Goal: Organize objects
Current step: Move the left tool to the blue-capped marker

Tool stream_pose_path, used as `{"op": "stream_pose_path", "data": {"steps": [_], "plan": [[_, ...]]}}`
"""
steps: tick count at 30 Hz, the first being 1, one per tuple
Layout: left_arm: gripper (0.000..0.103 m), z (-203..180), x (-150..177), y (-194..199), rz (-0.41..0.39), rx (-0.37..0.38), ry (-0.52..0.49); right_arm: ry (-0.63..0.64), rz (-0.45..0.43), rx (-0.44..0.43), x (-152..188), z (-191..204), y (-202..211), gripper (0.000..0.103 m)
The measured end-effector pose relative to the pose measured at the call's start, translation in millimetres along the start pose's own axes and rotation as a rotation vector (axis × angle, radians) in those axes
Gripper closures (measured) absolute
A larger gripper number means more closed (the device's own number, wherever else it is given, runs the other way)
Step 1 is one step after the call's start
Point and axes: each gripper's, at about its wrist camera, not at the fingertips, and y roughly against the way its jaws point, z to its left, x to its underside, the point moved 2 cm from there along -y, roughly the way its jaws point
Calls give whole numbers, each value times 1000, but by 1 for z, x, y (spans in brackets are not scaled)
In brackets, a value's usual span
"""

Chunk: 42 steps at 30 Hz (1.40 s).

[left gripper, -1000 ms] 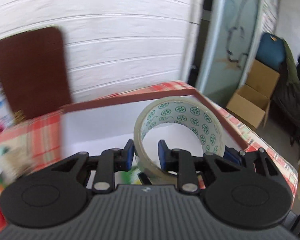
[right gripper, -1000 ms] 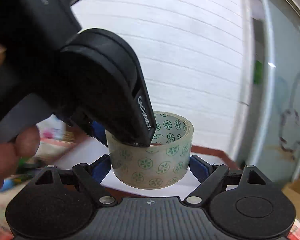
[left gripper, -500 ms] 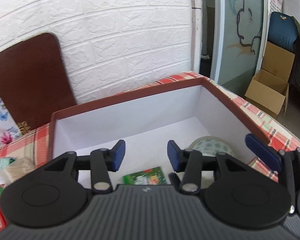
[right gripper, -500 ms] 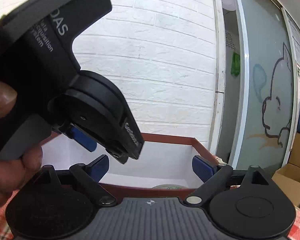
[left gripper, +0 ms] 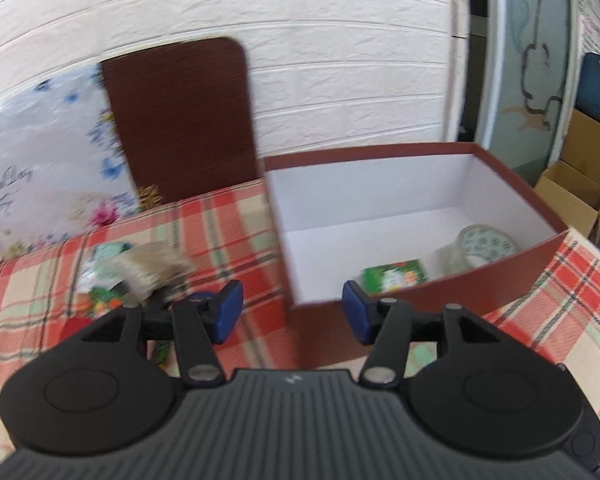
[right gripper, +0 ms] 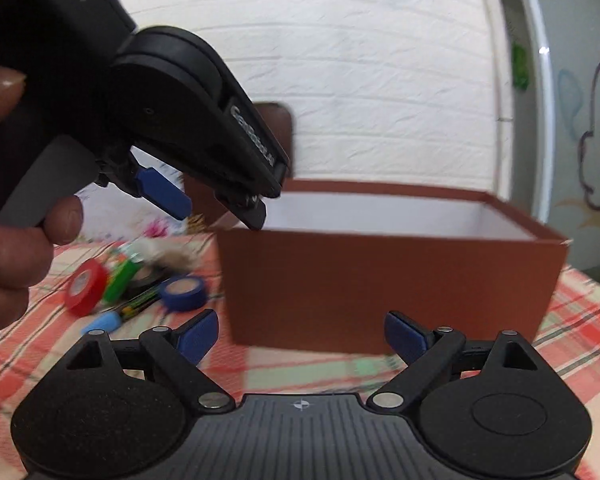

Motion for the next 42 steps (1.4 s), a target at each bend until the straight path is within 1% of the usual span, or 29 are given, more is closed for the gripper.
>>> {"op": "stream_pose_path", "data": {"steps": [2,3,6,7,11,13,18,19,20,21,22,23,24,26,28,30,31,32,33,34,35,36,38,39,41,42], "plan": [[45,20,12,2,13,-40,25,-16,58,-48,4,14,-7,12],[45,31,18,2,21,-63,37,-19,86,-70,7,22,-11,15],[44,64,38,1,53,-131,79,23,143,-87,9,44,-19,19],[44,75,44,-1,64,-152,93,31,150,-91,10,52,-17,19],[43,114,67,-8,104,-230,142,50,192,-113,11,69,-32,19],[43,133,77,-14,121,-266,164,69,209,-119,10,78,-39,23],[41,173,103,-29,144,-348,209,125,224,-140,10,101,-48,26],[28,181,110,-32,123,-355,217,134,228,-144,9,105,-51,27],[13,188,117,-31,67,-363,213,141,232,-148,9,109,-56,28],[10,194,125,-30,26,-361,210,145,239,-151,9,112,-62,29],[11,205,128,-27,3,-305,278,148,243,-155,7,115,-64,29],[10,214,128,-24,-19,-272,334,153,242,-164,6,117,-65,29],[10,218,129,-22,-32,-264,364,158,239,-174,5,120,-67,29],[10,217,128,-20,-45,-256,374,147,233,-204,1,125,-74,29],[9,215,128,-20,-48,-251,378,105,209,-253,-5,124,-81,29],[8,215,127,-20,-51,-244,385,94,197,-264,-7,128,-87,29],[8,215,129,-20,-51,-243,387,98,204,-271,-7,132,-91,31],[7,214,130,-20,-49,-244,386,104,221,-272,-6,135,-97,35],[7,215,130,-22,-47,-245,383,111,249,-271,-6,139,-103,45],[6,216,132,-24,-45,-246,380,120,264,-260,-5,142,-108,49],[6,216,132,-23,-43,-248,378,130,262,-250,-6,144,-109,55],[6,216,132,-24,-42,-249,377,146,263,-238,-7,147,-109,70],[6,216,132,-24,-38,-252,371,156,259,-215,-6,148,-104,72],[6,216,132,-24,-36,-254,368,144,263,-201,-5,145,-99,75],[6,215,131,-25,-31,-258,362,100,273,-199,-2,136,-88,79],[6,215,131,-25,-29,-259,358,63,283,-211,1,129,-80,82]]}}
